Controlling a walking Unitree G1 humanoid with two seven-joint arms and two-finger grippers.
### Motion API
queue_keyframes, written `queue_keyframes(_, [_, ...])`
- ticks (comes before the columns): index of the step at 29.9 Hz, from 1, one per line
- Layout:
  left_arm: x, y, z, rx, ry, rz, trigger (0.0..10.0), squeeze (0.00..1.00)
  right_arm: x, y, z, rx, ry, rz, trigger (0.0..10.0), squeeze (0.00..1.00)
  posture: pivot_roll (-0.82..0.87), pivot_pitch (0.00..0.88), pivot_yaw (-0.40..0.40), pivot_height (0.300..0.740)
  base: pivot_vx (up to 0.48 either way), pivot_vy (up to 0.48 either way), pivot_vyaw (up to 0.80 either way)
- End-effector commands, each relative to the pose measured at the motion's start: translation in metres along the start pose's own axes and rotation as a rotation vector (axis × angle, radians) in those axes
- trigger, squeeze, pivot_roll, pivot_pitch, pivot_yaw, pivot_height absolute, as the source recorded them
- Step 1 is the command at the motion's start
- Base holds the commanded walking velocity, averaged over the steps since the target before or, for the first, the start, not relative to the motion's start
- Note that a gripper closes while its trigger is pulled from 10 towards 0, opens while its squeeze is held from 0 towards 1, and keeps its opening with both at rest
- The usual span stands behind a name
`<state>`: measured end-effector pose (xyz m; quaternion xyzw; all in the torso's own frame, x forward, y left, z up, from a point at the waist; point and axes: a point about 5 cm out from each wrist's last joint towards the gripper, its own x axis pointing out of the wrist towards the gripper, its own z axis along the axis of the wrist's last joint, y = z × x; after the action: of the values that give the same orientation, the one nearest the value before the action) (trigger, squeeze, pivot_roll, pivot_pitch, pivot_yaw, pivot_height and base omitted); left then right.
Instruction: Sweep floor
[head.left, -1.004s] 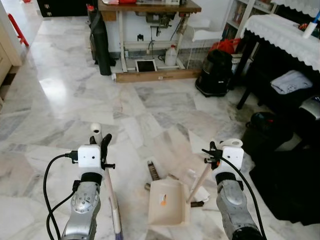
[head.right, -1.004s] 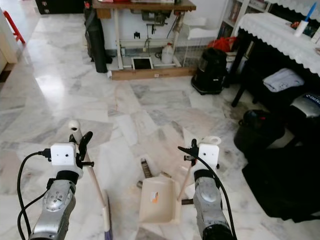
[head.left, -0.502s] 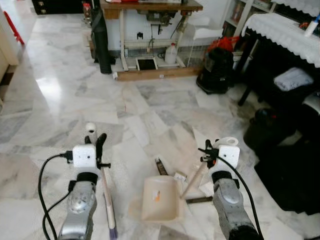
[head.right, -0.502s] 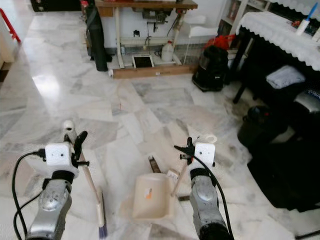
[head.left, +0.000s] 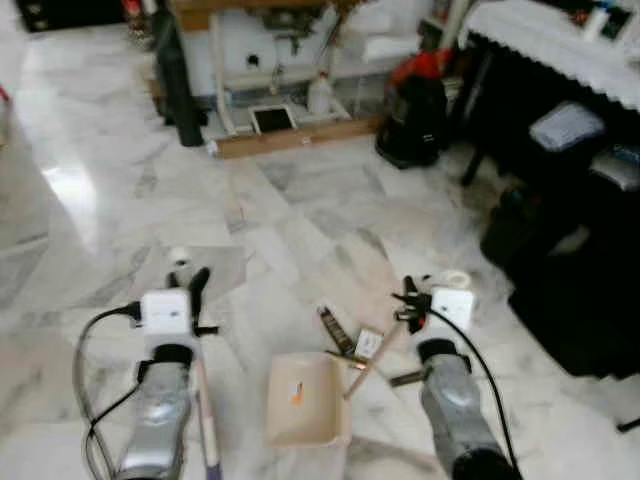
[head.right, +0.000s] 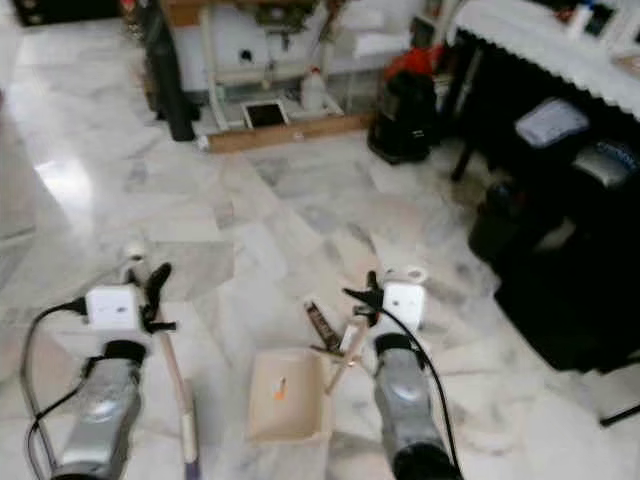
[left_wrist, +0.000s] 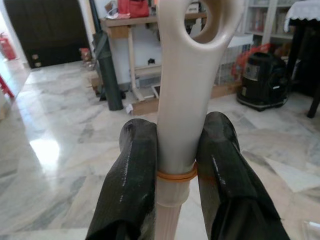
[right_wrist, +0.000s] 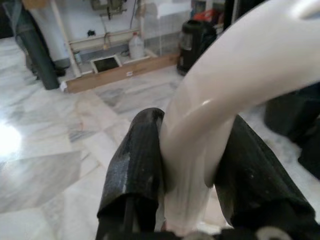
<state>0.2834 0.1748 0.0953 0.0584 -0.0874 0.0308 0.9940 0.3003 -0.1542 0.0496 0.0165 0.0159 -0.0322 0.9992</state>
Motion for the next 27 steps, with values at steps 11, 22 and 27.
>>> queue_keyframes(11, [0.001,0.0045,0.0053,0.002,-0.03,0.005,10.0,0.0,0.0051,0.0005,0.0107,-0.017,-0.05,0.01,10.0,0.0,0.1,0.06,-0.047,0.74,0.0,0.147,0.0])
queue_keyframes(22, [-0.0003,0.0036,0.0039,0.0,-0.019,-0.008,10.0,0.0,0.0049,0.0013,0.0105,-0.019,-0.049,0.011,10.0,0.0,0.1,0.063,-0.047,0.74,0.0,0.0,0.0])
queue_keyframes(27, [-0.0006,0.0035,0.0033,0.007,-0.015,-0.011,10.0,0.0,0.0043,0.0014,0.0103,-0.025,-0.05,0.009,10.0,0.0,0.1,0.056,-0.045,0.74,0.0,0.0,0.0])
